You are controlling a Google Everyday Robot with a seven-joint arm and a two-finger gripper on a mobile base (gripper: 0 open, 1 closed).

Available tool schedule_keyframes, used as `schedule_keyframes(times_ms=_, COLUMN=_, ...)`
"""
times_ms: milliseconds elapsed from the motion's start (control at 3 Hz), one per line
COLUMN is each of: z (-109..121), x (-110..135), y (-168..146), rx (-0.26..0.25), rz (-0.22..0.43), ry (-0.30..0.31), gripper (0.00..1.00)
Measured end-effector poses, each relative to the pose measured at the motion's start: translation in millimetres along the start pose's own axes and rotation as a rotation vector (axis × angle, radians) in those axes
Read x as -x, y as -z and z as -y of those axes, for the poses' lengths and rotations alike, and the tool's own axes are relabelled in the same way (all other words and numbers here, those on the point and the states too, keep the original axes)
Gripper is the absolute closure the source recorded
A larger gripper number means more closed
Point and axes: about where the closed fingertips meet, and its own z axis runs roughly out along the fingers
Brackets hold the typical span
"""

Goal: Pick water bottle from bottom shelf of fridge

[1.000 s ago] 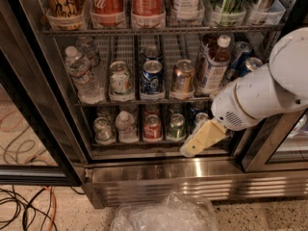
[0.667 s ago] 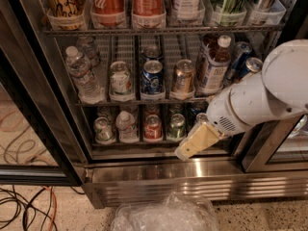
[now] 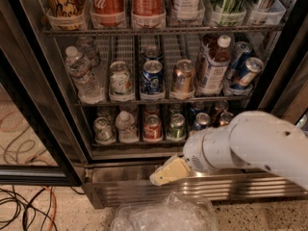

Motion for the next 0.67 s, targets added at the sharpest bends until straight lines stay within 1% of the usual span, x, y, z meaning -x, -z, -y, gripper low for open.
schedule_keyframes(times_ms=333, z=-6.4, x=-16.6, y=-39.8, rx=-0.043, rz=0.006, ry=-0.039, gripper=0.0)
schedule_keyframes(times_ms=667, z=-1.0, x=-2.6, y=-46.4, rx=-0.084, rz=0.052, ry=-0.07, gripper=0.0)
